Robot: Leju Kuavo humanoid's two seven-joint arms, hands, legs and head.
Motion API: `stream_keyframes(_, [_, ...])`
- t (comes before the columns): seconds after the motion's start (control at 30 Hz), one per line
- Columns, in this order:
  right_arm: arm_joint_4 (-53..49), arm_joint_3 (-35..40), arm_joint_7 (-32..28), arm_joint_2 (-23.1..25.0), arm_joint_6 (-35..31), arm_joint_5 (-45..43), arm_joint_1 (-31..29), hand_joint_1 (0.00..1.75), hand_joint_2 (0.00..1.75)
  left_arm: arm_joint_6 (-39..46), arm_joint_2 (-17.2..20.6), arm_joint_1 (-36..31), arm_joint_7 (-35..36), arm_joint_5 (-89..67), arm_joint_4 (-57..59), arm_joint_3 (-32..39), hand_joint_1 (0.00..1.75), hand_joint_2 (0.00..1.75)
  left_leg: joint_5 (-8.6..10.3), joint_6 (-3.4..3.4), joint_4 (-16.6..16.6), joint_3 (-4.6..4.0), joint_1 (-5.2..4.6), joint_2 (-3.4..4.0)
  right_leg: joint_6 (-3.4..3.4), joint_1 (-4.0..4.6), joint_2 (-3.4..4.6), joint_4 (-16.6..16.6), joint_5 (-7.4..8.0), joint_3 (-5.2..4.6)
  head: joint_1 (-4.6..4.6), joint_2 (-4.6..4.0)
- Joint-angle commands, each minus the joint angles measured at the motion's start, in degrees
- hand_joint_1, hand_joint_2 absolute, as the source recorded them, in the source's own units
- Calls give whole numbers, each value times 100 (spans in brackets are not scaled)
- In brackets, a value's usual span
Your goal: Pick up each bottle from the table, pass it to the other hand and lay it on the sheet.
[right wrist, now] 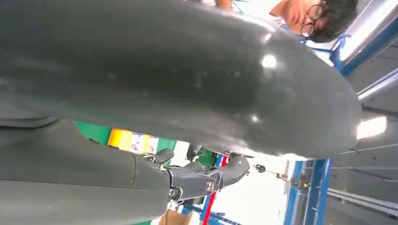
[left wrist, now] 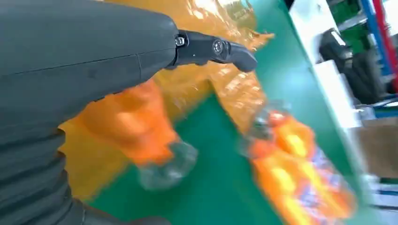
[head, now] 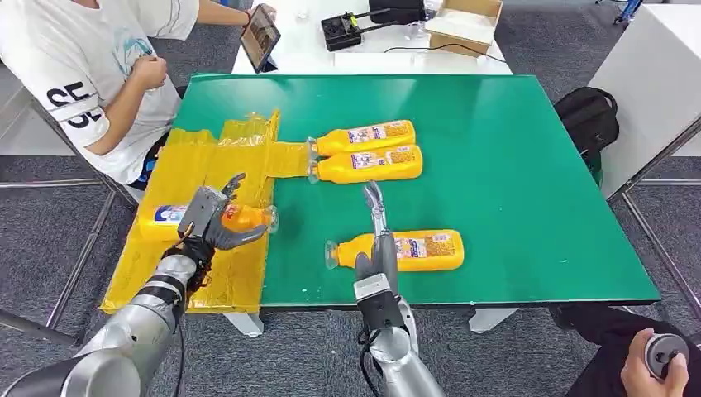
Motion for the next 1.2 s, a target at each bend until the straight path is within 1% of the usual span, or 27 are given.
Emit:
stream_keyframes(0.03, [576, -354, -193, 88, -26, 109, -254, 0, 0, -667, -509, 101, -9, 1916, -1084, 601, 0, 175, -9, 9, 2, 7, 2, 2, -14, 7, -9, -2, -9, 9, 2, 0])
stream_keyframes(0.1, [616, -339, -193, 88, -42, 144, -262, 0, 0, -692, -510, 52, -9, 2261, -1002, 738, 0, 175, -10, 7, 0, 7, 3, 0, -15, 8, -11, -4, -10, 11, 2, 0])
stream_keyframes(0.37, [616, -333, -193, 88, -48, 144, -260, 0, 0, -690, -490, 28, -9, 2292, -967, 726, 0, 175, -12, 8, 0, 11, 4, 0, -18, 9, -12, -4, -12, 15, 2, 0])
stream_keyframes(0.4, [654, -288, -193, 88, -88, 370, -268, 0, 0, -628, -500, -12, -9, 2557, -998, 855, 0, 175, -6, 5, -2, 1, 1, 3, -12, 4, -6, -3, -6, 5, 2, 0])
stream_keyframes(0.43, [666, -252, -193, 88, -128, 495, -266, 0, 0, -457, -507, -15, -9, 2650, -1104, 887, 0, 175, -11, 7, -2, 9, 2, 4, -17, 7, -8, -3, -11, 14, 0, 0])
stream_keyframes(0.47, [727, -227, -193, 88, -127, 658, -266, 0, 0, -138, -587, 147, -9, 2743, -1558, 766, 0, 175, -16, 8, -3, 18, 4, 11, -23, 10, -1, -5, -13, 22, 2, 0])
stream_keyframes(0.5, [727, -227, -193, 88, -127, 658, -266, 0, 0, -138, -587, 147, -9, 2743, -1558, 766, 0, 175, -7, 5, 0, -5, 2, 6, -11, 6, 0, -1, -5, 0, 0, 0])
stream_keyframes(0.57, [794, -201, -193, 70, -114, 785, -286, 0, 0, -101, -604, 214, -9, 2810, -1712, 663, 0, 175, -4, 5, 0, -15, 2, 5, -8, 4, -2, -2, -3, -13, 2, 0])
stream_keyframes(0.6, [872, -154, -193, 28, -89, 962, -323, 0, 0, 94, -623, 308, -9, 2803, -1921, 500, 0, 175, -14, 10, 1, 3, 3, 13, -18, 8, 1, -3, -10, 6, 2, 0])
stream_keyframes(0.63, [950, -128, -193, -14, -101, 1129, -363, 0, 175, 135, -638, 354, -9, 2858, -2004, 394, 0, 175, -7, 6, -3, -7, 1, 7, -13, 5, -1, -5, -6, -2, 2, 0])
stream_keyframes(0.67, [1197, -5, 7, -198, -682, 2050, -538, 0, 175, 650, -652, 529, -9, 2737, -2373, -18, 0, 175, -13, 8, -3, 4, 2, 12, -18, 7, 2, -6, -9, 7, 2, 0])
stream_keyframes(0.7, [1287, -43, 131, -302, -784, 2250, -648, 0, 175, 663, -707, 604, -9, 2879, -2495, -69, 0, 175, -11, 8, -2, -1, 3, 11, -16, 7, 1, -6, -7, 4, 0, 0])
stream_keyframes(0.73, [1337, -82, 307, -425, -832, 2430, -746, 0, 175, 1009, -720, 696, -9, 2775, -2673, -219, 0, 175, -5, 6, -3, -11, 2, 8, -9, 5, 2, -7, -2, -6, 0, 0])
stream_keyframes(0.77, [1299, -220, 386, -607, -805, 2503, -866, 0, 175, 1236, -737, 927, -9, 2752, -3117, -531, 0, 175, -11, 11, -3, 2, 4, 7, -15, 9, -3, -11, -6, 9, 2, 0])
stream_keyframes(0.8, [1187, -402, 560, -825, -762, 2590, -992, 0, 175, 1423, -745, 1177, -9, 2757, -3386, -808, 0, 175, -4, 8, -4, -11, 0, 3, -9, 4, -5, -8, -3, -6, 0, 0])
stream_keyframes(0.83, [1019, -592, 694, -996, -641, 2624, -1059, 0, 175, 1824, -703, 1437, -9, 2722, -3741, -1191, 0, 175, -6, 11, -5, -6, -2, 2, -9, 2, -6, -10, -4, 0, 2, 0])
stream_keyframes(0.87, [993, -645, 724, -1078, -554, 2603, -1122, 0, 175, 1865, -735, 1510, -9, 2714, -3807, -1237, 0, 175, -2, 11, -8, -8, -4, 0, -5, 0, -8, -14, -1, -4, 0, 0])
stream_keyframes(0.9, [993, -645, 724, -1078, -554, 2603, -1122, 0, 175, 1865, -735, 1510, -9, 2714, -3807, -1237, 0, 175, -6, 16, -7, 1, -2, -8, -9, 3, -19, -17, -7, 10, 2, 0])
stream_keyframes(0.93, [993, -645, 724, -1078, -554, 2603, -1122, 0, 175, 1865, -735, 1510, -9, 2714, -3807, -1237, 0, 175, -2, 11, -3, -14, -4, -10, -6, -1, -17, -10, -5, -5, 2, 0])
stream_keyframes(0.97, [993, -645, 724, -1078, -554, 2603, -1122, 0, 175, 1865, -735, 1510, -9, 2714, -3807, -1237, 0, 175, -9, 14, 1, -6, -2, -9, -10, 3, -17, -10, -8, 4, 2, 0])
stream_keyframes(1.0, [835, -749, 849, -1127, -474, 2630, -1097, 0, 175, 1889, -720, 1674, -9, 2806, -4004, -1377, 0, 175, -6, 11, 2, -13, -3, -8, -8, 1, -14, -10, -6, -4, 2, 0])
stream_keyframes(1.03, [782, -844, 1117, -1254, -332, 2734, -1145, 0, 175, 2131, -689, 1877, -9, 2859, -4303, -1633, 0, 175, -8, 12, 3, -14, -4, -11, -10, 1, -17, -9, -8, -1, 9, 0])
stream_keyframes(1.07, [897, -907, 1449, -1509, -73, 2964, -1314, 0, 175, 2372, -678, 2163, -9, 2851, -4617, -1925, 0, 175, -12, 15, 1, -6, -4, -11, -15, 2, -20, -12, -12, 9, 2, 0])
stream_keyframes(1.1, [1046, -970, 1577, -1653, 61, 3144, -1435, 0, 175, 2685, -671, 2368, -9, 2822, -4845, -2150, 0, 175, -4, 9, -2, -21, -8, -5, -4, -5, -9, -11, -3, -12, 2, 0])
stream_keyframes(1.13, [1166, -1002, 1678, -1731, 150, 3232, -1503, 0, 175, 2707, -683, 2476, -9, 2892, -4933, -2213, 0, 175, -14, 14, -3, -2, -8, -1, -12, -2, -10, -14, -10, 8, 0, 0])
stream_keyframes(1.2, [1534, -1141, 1796, -1908, 399, 3410, -1648, 0, 175, 2821, -711, 2876, -9, 3056, -5361, -2420, 0, 175, -6, 13, -4, -13, -10, -13, -3, -5, -18, -16, -5, -2, 0, 0])
